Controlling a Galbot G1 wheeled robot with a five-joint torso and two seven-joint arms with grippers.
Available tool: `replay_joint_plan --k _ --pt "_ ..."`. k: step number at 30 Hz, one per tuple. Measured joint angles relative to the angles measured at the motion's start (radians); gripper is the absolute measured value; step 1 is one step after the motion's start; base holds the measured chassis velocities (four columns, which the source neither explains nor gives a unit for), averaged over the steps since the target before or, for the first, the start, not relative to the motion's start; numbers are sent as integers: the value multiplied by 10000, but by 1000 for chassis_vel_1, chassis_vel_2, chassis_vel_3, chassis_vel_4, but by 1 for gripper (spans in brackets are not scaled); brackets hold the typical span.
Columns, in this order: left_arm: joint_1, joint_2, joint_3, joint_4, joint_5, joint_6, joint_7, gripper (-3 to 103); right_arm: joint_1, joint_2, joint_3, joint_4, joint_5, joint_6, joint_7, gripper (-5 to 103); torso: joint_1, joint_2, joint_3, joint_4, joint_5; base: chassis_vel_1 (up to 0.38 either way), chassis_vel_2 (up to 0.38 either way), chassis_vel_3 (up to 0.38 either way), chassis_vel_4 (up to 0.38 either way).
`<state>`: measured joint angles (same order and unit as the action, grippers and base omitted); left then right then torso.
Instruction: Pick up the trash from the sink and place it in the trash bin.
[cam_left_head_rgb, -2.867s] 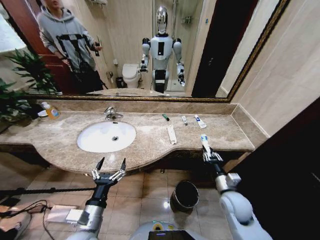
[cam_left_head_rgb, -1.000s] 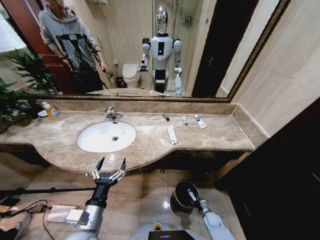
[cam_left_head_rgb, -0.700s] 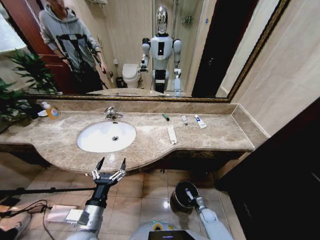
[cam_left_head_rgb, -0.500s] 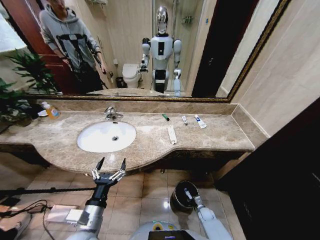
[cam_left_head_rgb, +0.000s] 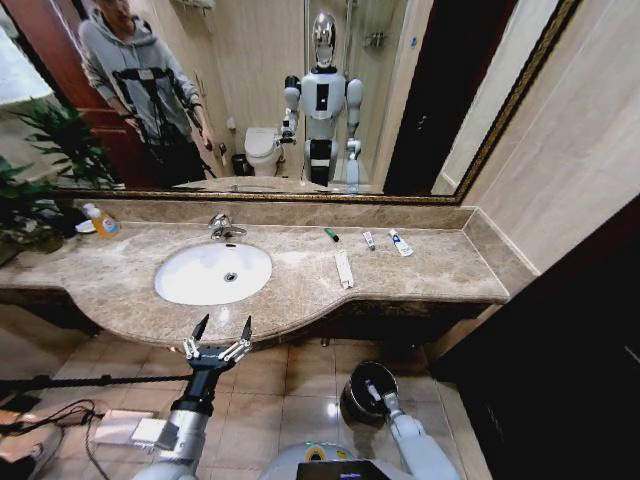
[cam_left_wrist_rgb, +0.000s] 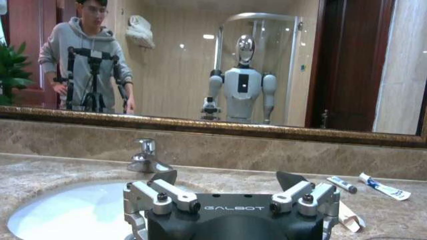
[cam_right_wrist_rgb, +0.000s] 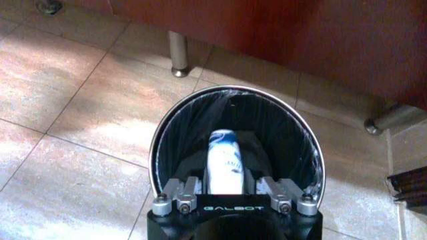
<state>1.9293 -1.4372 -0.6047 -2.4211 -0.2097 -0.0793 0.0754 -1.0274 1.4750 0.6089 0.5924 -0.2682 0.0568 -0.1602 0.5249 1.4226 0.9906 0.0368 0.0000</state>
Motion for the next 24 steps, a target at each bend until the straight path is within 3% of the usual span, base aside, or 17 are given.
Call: replay_joint_plan --k 1,3,5,6,7,10,13,16,17,24 --pt "0 0 0 0 0 0 0 100 -21 -1 0 42 0 -6 4 45 0 0 0 0 0 0 0 0 0" --pt "0 0 0 0 0 0 0 100 -35 -2 0 67 0 -10 5 45 0 0 0 0 0 0 0 0 0" --pt "0 0 0 0 0 0 0 100 -92 -8 2 167 0 -27 23 56 0 0 0 0 0 0 0 0 0" --pt "0 0 0 0 0 0 0 100 -92 -8 2 167 0 -27 23 56 0 0 0 0 0 0 0 0 0" --pt "0 0 0 0 0 0 0 100 -143 -12 3 277 1 -49 36 67 0 0 0 0 0 0 0 0 0" --pt "0 0 0 0 0 0 0 100 -212 -12 4 410 6 -82 42 73 0 0 0 0 0 0 0 0 0" --pt "0 0 0 0 0 0 0 100 -323 -14 3 610 13 -134 46 89 0 0 0 0 0 0 0 0 0" --pt "0 0 0 0 0 0 0 100 -376 -18 3 710 18 -152 52 94 0 0 0 0 0 0 0 0 0" --pt "0 0 0 0 0 0 0 100 -416 -20 2 777 24 -160 56 100 0 0 0 0 0 0 0 0 0" --pt "0 0 0 0 0 0 0 100 -694 -48 3 1250 72 -151 86 100 0 0 0 0 1 0 0 0 0"
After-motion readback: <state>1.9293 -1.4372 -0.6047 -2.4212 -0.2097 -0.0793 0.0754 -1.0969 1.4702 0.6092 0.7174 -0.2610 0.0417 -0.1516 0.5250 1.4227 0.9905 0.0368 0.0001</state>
